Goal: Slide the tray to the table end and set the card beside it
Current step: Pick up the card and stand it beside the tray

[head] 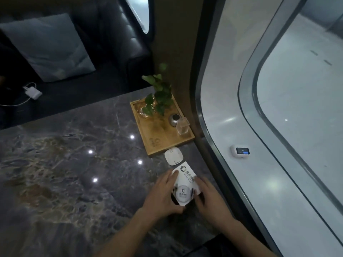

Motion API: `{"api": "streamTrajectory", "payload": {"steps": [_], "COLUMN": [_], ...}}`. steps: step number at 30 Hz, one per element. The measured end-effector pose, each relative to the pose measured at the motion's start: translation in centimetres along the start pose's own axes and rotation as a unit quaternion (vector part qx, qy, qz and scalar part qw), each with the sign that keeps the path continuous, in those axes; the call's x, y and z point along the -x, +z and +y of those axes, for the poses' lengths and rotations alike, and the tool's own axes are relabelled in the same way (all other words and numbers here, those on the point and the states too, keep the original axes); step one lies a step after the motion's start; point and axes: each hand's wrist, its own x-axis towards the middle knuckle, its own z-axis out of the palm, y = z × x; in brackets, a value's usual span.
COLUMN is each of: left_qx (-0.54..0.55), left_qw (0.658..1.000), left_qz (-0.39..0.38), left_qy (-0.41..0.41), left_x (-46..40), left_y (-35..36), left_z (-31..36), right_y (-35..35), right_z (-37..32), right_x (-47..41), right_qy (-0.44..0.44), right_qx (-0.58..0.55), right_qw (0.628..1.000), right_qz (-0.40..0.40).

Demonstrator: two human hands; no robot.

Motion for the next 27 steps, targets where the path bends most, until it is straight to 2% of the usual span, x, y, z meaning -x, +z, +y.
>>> {"api": "streamTrajectory", "payload": {"steps": [5,11,19,27], "left_qx": [-0.008,-0.023,-0.021,-0.091], "left_qw": [0.999,0.996,0.993,0.99], "left_qz": [-0.031,-0.069,-0.068,-0.065], "left_qy": [0.033,0.057,0.091,0.085], "left_x": [-2.9,-6.3,-9.1,-9.2], "left_y": [0.2,0.9,1.3,2.0], "left_z": [0.9,1.2,1.9,1.2], "right_y": [-0.2,-0.7,-0.6,-0.9], "right_z": [1.7,2.4,3.0,2.9], "right_x": [-0.4,-0.7,-1.6,-1.8], "right_qy": [-0.02,0.004,0.014,0.023], "right_qx": [0.045,0.048,0.042,0.082], "right_qw": [0.999,0.999,0.999,0.996], "right_qz": [0.012,0.015,0.016,-0.009]}}
